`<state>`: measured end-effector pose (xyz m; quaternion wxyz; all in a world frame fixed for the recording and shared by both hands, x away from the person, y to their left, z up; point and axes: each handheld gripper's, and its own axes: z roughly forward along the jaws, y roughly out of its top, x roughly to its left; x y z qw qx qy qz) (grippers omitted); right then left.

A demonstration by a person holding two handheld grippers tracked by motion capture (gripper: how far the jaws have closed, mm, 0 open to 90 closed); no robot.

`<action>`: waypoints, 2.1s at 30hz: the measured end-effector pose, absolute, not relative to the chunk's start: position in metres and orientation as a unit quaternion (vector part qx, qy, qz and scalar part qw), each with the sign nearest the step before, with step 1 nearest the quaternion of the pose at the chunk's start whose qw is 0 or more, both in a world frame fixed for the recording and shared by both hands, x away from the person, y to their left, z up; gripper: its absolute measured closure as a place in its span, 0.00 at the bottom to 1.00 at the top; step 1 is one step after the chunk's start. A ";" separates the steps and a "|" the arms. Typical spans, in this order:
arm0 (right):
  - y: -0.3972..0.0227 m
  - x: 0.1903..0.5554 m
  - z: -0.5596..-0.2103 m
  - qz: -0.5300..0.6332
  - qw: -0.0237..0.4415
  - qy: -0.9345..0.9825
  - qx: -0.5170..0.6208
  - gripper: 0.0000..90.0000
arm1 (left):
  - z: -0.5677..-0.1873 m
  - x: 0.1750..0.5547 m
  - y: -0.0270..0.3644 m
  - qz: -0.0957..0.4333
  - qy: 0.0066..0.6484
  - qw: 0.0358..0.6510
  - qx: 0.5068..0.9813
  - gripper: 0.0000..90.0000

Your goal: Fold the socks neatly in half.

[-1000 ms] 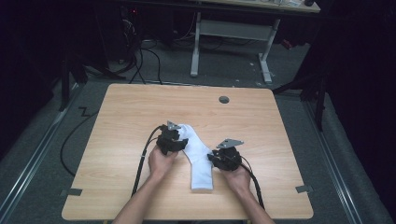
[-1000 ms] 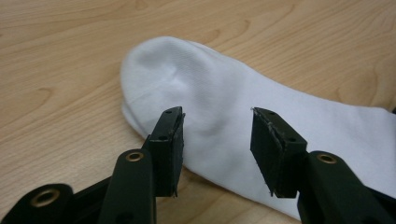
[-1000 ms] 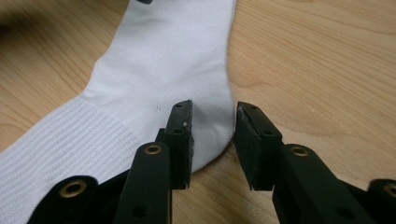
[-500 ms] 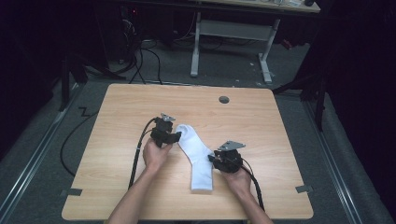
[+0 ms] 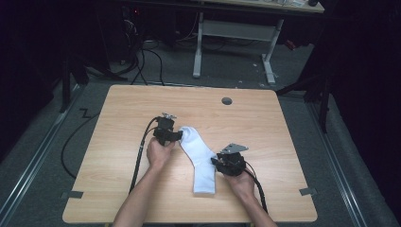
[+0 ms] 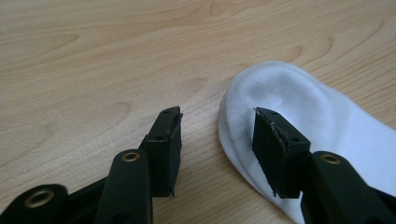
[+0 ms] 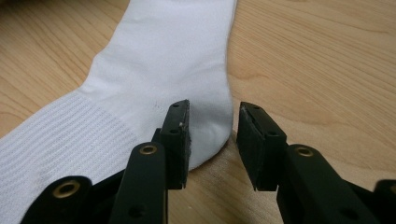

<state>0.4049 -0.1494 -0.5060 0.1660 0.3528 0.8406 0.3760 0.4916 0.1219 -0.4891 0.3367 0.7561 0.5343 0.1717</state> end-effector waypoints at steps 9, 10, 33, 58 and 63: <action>-0.149 0.404 -0.506 0.373 0.166 0.842 0.353 0.72 | -0.494 0.493 0.117 0.166 0.525 0.353 0.757 0.61; -0.149 0.404 -0.506 0.373 0.165 0.842 0.353 0.72 | -0.494 0.494 0.116 0.168 0.524 0.352 0.758 0.62; -0.149 0.406 -0.507 0.379 0.166 0.839 0.353 0.69 | -0.479 0.492 0.115 0.147 0.490 0.361 0.780 0.95; -0.109 0.409 -0.483 0.403 0.153 0.842 0.323 0.97 | -0.440 0.462 0.121 0.152 0.416 0.437 0.783 0.95; -0.098 0.414 -0.486 0.396 0.148 0.848 0.321 0.97 | -0.435 0.456 0.119 0.149 0.400 0.445 0.787 0.95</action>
